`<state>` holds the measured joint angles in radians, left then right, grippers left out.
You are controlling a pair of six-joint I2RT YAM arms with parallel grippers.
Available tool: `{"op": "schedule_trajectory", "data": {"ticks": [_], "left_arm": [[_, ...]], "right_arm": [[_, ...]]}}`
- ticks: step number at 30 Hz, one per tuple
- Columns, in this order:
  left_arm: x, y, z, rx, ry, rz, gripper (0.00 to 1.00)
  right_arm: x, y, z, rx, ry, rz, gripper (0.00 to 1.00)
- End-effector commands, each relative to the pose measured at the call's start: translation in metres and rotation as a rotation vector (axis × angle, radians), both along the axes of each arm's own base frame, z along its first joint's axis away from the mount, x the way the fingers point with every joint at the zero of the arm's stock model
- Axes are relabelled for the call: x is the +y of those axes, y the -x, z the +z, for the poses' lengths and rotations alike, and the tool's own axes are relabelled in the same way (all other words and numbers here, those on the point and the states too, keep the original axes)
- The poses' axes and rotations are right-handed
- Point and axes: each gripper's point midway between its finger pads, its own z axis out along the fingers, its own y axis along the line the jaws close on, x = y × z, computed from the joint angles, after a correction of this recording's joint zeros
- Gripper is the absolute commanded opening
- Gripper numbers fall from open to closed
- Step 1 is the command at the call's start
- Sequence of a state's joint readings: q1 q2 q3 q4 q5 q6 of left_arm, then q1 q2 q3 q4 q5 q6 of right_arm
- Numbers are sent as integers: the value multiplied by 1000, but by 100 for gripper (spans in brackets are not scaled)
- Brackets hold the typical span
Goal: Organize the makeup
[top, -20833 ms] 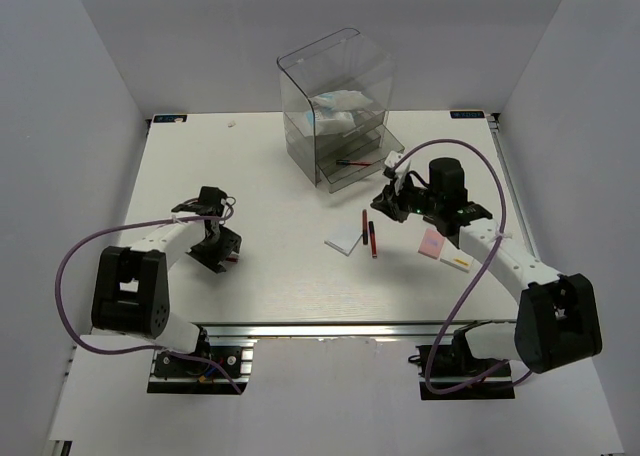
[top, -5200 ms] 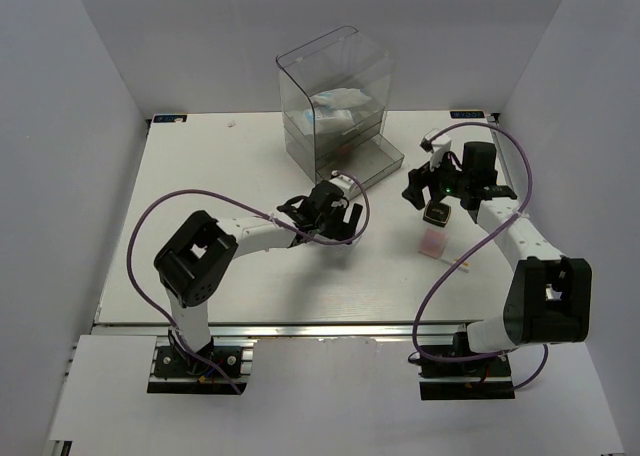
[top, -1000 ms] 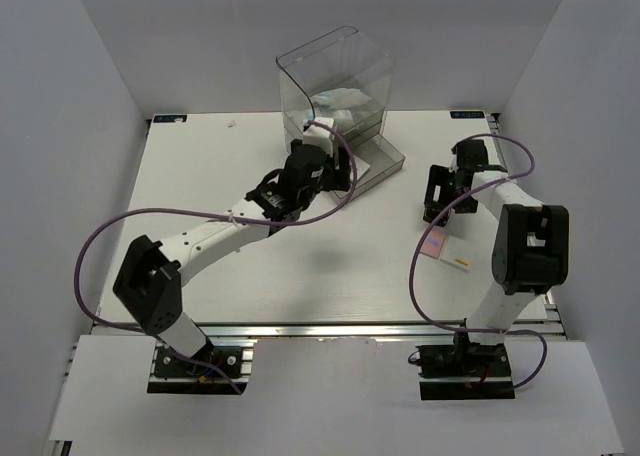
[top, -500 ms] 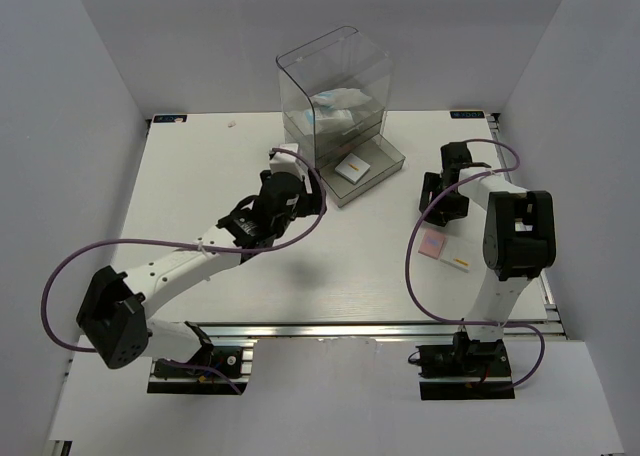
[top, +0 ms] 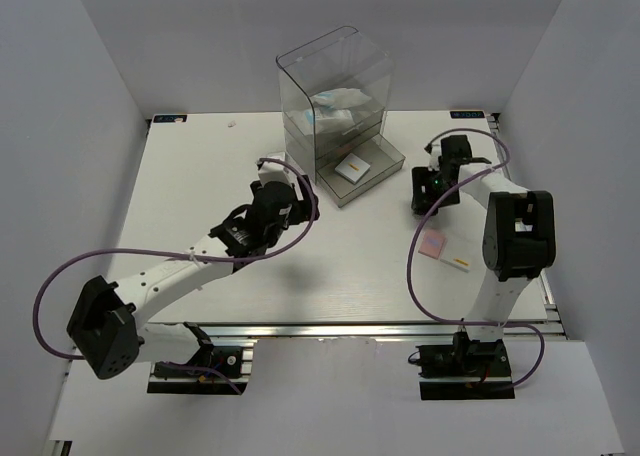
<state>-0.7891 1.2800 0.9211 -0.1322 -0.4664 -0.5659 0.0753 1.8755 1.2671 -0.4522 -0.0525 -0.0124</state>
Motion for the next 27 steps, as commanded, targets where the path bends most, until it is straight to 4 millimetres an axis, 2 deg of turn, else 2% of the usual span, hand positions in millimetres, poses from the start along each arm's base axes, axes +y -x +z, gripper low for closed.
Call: {"op": "schedule_trajectory", "data": {"ticks": [1,3,5,6,7,8,9,13,14,15,17,18,21,24,25,27], "left_arm": [[12,5,16,-30,57,44,88],[16,8,14,-28,76,54,88],[18,10,13,-26,85,61,88],[20,11,16,-31,91,66,88],[21,12,15,-30,89,69,88],[22,13,16,-29,92,76,88],[24,13,17,-33,96,80,88],[31,17,17,-32,110,102,88],[32,18,17,-31,117,108,88],[34,19,15,-27,116,114,88],[38,21,17,-31,129,125,88],[39,22,17,-33,135,129,88],[43,24,17,-38,145,144,88],[44,25,16,-39,146,144,88],[43,24,17,-42,150,144,88],[41,23,16,-40,140,139,88]], "right_arm": [[62,-44,96,-343,-134,399,16],[95,-43,116,-422,-173,596,12],[114,-53,132,-499,-158,673,12],[128,-55,132,-521,-143,724,12],[134,-60,132,-537,-125,735,12],[139,-70,140,-572,-98,741,12],[151,-76,134,-574,-90,758,12],[163,-109,131,-603,-32,708,15],[164,-117,119,-583,-24,697,17],[167,-126,129,-605,-17,686,19],[164,-136,120,-588,2,657,23],[164,-140,124,-600,9,649,26],[161,-142,113,-585,34,646,37],[158,-141,107,-575,43,649,65],[158,-139,104,-564,43,650,78],[158,-137,103,-559,44,657,84]]}}
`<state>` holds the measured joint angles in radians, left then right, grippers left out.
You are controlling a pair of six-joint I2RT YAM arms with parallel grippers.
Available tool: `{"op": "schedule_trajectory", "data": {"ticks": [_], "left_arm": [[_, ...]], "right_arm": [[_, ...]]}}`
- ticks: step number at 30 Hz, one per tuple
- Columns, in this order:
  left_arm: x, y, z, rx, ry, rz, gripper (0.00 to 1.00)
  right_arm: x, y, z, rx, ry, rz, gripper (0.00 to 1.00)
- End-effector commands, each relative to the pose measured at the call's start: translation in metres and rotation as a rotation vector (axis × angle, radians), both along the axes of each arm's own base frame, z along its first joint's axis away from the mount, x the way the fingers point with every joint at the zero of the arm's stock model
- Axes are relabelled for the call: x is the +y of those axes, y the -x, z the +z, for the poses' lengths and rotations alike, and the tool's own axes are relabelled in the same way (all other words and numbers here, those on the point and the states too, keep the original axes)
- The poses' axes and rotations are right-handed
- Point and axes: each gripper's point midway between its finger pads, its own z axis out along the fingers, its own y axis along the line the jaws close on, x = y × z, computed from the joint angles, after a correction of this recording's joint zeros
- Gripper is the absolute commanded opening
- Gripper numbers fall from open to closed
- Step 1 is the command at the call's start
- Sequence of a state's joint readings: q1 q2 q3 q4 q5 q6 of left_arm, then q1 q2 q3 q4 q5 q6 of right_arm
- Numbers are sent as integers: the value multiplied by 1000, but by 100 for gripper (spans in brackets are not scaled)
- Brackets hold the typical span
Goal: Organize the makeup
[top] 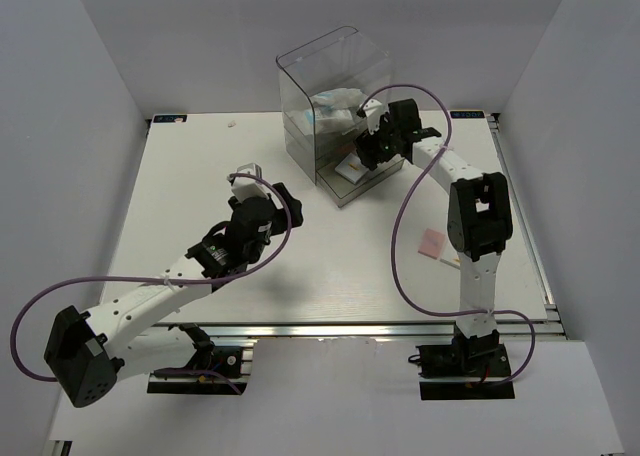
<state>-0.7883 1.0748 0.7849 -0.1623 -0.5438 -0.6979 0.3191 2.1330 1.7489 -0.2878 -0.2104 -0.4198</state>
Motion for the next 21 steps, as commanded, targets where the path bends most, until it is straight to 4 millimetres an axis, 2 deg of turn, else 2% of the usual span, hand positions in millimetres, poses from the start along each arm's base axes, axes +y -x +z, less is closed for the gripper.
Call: {"op": "schedule_trajectory", "data": {"ticks": [1,4,6,7,8,9,10,11,12,13,15,16,18,19,20,21], "left_arm": [[2,-3,8,-20,14,17,88],[-1,-5,6,-16,2,11,88],[-2,-5,4,-12,1,5,88],[-3,-6,4,-14,4,5,88],[-4,-6,4,-14,6,1,88],[-3,-6,4,-14,6,3,88],[-3,-6,4,-14,4,4,88],[-3,-6,3,-14,4,4,88],[-2,-6,3,-16,6,6,88],[-3,-6,4,-21,12,4,88],[-4,-6,2,-22,18,-3,90],[-4,-6,2,-25,12,-10,90],[-7,-7,4,-30,11,-24,91],[-8,-8,4,-34,4,-30,92],[-9,-9,4,-38,4,-36,92],[-12,-8,5,-44,13,-52,95]], "right_arm": [[1,-8,29,-76,-8,5,86],[2,2,30,-66,-7,46,89],[2,11,40,-85,5,95,89],[3,18,52,-105,-8,125,89],[0,29,46,-81,1,154,89],[0,37,50,-90,7,207,89],[-2,48,69,-107,-45,257,89],[-5,60,64,-81,-67,278,89],[-8,68,69,-82,-92,300,89],[-14,78,84,-101,-130,326,89],[-22,107,72,-32,-159,374,89],[-34,115,78,-31,-165,367,89],[-46,147,64,67,-193,377,89],[-61,153,72,46,-184,368,89],[-68,162,70,63,-181,358,89],[-77,182,66,98,-171,346,89]]}}
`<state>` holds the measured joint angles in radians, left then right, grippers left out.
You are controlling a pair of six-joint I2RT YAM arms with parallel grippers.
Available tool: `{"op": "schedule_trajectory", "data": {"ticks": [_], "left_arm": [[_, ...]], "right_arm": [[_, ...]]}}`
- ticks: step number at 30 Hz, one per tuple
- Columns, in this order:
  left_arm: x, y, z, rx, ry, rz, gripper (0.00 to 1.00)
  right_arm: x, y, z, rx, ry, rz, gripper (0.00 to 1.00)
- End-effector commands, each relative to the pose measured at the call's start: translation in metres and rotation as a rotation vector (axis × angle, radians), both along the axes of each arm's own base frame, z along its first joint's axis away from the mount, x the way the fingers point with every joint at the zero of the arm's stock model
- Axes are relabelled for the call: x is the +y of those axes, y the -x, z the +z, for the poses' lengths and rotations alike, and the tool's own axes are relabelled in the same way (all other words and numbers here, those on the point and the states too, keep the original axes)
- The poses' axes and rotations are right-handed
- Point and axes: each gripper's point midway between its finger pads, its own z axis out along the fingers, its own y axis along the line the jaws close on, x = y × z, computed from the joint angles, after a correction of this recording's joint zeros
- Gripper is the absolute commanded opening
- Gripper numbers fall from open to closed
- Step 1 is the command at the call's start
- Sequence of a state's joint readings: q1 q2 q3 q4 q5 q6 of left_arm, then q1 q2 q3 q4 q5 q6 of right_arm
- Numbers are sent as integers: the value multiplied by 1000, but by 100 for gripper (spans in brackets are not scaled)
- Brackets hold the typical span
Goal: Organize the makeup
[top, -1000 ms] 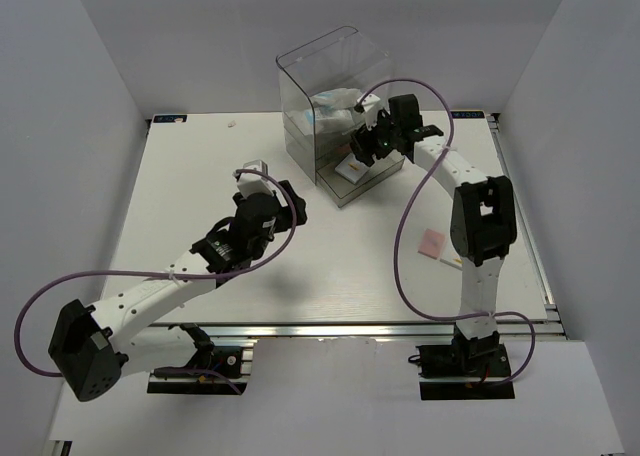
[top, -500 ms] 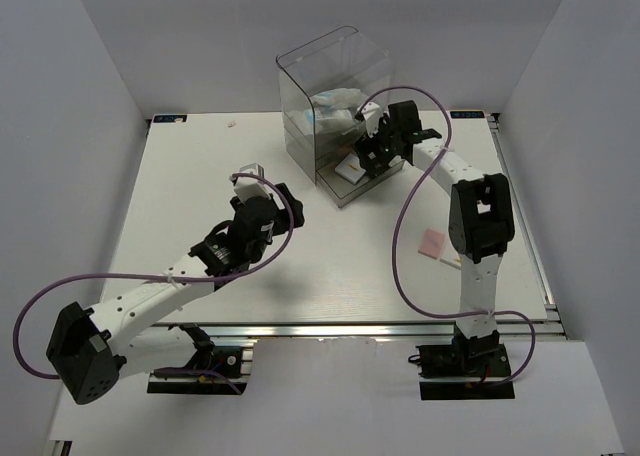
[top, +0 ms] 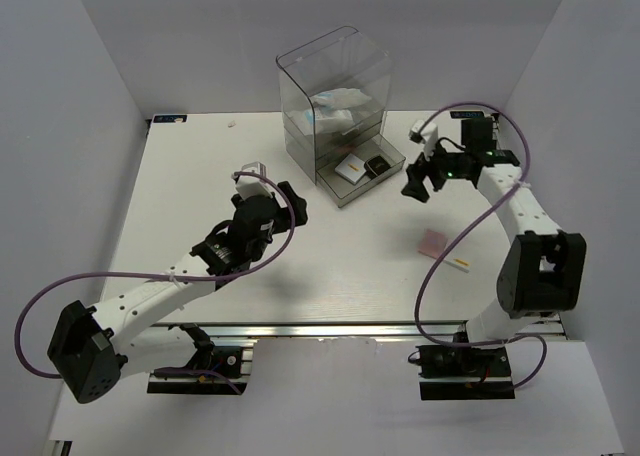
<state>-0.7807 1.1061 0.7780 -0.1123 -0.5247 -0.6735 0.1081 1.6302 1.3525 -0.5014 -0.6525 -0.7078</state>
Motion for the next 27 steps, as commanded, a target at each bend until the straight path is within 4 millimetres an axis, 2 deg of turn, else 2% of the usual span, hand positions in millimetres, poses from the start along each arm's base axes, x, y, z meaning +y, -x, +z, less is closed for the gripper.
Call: {"op": "schedule_trajectory", "data": {"ticks": [1,3,5,7,9,10,13,18,27], "left_arm": [[-9,-2,8,-36,27,-46,96],[-15,-1,6,-41,40,-79,96],[-17,-2,2,-31,34,-92,98],[-21,-2,3,-30,26,-113,98],[-23,-3,1,-27,13,-123,98],[-24,-3,0,-26,9,-130,98],[-27,-4,6,-51,30,-138,98],[-26,1,3,-55,54,-146,98],[-25,8,-5,-34,80,-159,98]], "right_arm": [[-19,57,-10,98,-2,60,89],[-34,80,-21,120,58,25,89],[-44,92,-31,110,113,12,89],[-57,105,-45,111,179,-48,89],[-70,115,-51,124,227,-123,88],[-75,123,-62,157,241,-144,88],[-91,141,-79,213,300,-223,86],[-110,152,-93,256,370,-322,85],[-125,153,-115,346,447,-381,85]]}}
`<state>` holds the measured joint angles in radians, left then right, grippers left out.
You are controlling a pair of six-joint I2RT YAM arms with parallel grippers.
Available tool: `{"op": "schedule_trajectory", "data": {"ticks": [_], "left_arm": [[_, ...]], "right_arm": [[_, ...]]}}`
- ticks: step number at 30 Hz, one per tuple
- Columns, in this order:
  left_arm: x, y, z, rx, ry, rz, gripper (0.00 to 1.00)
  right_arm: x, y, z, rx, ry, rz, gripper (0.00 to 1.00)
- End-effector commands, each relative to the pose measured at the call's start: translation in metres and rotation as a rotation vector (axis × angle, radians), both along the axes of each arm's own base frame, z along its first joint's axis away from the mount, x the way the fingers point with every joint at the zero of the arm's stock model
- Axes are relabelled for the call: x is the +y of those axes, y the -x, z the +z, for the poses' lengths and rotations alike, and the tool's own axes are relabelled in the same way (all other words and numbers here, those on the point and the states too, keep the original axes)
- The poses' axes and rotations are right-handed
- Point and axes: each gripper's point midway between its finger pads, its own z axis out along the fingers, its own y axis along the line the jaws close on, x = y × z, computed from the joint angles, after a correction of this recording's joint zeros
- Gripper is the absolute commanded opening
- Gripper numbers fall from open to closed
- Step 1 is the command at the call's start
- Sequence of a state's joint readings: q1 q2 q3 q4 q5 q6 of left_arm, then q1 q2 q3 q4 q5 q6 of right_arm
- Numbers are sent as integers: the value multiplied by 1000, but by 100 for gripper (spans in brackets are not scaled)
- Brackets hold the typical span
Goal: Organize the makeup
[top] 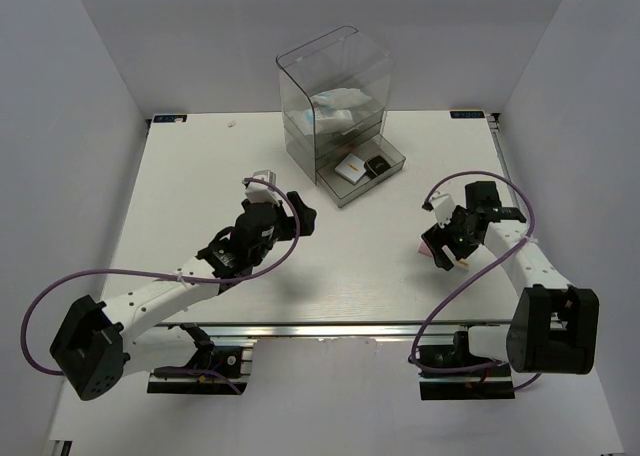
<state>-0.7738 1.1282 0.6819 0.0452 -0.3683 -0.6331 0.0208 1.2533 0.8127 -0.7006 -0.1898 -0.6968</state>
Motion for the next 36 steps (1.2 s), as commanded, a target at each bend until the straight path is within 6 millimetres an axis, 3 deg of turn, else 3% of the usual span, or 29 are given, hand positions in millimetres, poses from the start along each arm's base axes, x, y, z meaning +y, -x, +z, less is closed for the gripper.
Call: {"op": "schedule_trajectory", "data": {"ticks": [1,6,12,15,23,27,31,36], "left_arm": [[0,2,16,-29,50,-7,98],[2,2,14,-26,50,0,98],[2,2,13,-24,41,1,98],[0,1,11,-19,40,-6,98],[-4,-1,9,-11,31,-17,98],[-4,-1,9,-10,30,-12,98],[-6,-2,8,-8,27,-19,98],[-12,-5,6,3,16,-36,98]], "right_arm": [[-10,-4,-7,11,46,-41,85],[-26,-9,-19,11,137,-27,86],[-34,-27,-20,-38,201,82,89],[-32,-32,-24,-39,206,177,89],[-45,-50,-41,29,186,227,89],[-51,-66,-39,0,198,241,89],[-54,-67,-46,18,188,283,89],[-53,-54,-69,115,129,335,88]]}}
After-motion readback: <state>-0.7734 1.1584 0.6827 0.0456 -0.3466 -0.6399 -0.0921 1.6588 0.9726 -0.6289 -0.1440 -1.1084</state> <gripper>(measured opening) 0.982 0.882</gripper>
